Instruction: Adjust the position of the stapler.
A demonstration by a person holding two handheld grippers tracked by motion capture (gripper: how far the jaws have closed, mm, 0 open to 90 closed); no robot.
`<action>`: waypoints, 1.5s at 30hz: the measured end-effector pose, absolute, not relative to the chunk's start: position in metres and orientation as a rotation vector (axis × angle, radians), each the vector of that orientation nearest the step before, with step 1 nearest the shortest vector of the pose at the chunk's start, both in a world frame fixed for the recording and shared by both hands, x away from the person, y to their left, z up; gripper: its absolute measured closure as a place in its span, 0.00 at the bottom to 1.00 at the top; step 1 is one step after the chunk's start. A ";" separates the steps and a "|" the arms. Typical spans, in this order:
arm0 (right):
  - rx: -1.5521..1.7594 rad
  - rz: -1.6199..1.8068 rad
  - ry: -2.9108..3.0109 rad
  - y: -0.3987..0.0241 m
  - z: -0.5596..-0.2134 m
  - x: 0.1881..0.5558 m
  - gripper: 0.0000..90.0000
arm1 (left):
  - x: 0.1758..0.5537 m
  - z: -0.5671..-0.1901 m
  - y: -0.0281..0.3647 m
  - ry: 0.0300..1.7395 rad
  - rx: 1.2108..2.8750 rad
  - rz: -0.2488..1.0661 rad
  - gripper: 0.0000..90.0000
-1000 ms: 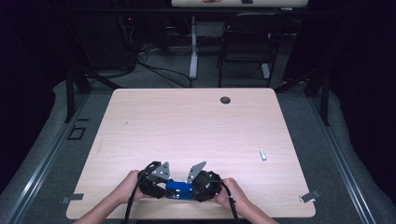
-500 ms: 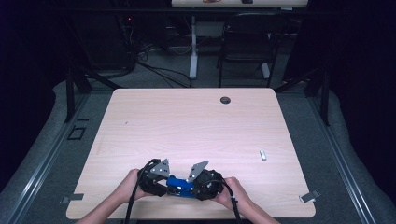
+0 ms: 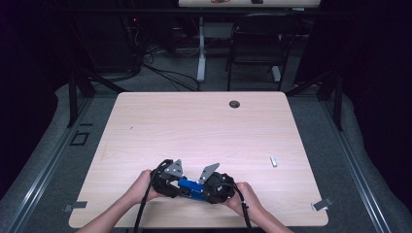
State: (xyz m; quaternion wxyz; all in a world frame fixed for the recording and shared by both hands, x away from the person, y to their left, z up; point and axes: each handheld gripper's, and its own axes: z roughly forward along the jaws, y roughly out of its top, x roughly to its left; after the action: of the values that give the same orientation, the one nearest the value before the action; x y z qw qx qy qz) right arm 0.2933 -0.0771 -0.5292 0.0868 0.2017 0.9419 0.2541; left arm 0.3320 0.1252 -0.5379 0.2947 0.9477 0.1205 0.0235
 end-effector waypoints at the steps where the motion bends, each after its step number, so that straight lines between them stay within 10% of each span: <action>1: 0.608 0.757 2.802 -0.078 -0.528 0.294 0.71 | 0.335 -0.537 0.124 0.319 2.515 0.049 0.60; 31: 0.781 0.855 2.806 -0.125 -0.518 0.311 0.71 | 0.354 -0.547 0.123 0.524 2.494 0.011 0.51; 45: 0.836 0.728 2.717 -0.135 -0.527 0.316 0.95 | 0.341 -0.540 0.119 0.628 2.499 0.027 0.82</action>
State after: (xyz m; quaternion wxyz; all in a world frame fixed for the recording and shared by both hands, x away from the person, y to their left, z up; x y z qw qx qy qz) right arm 0.3160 -0.1346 -0.5269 0.1035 0.2835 0.9209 0.2468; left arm 0.3407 0.1190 -0.5402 0.2785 0.9314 0.2340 0.0102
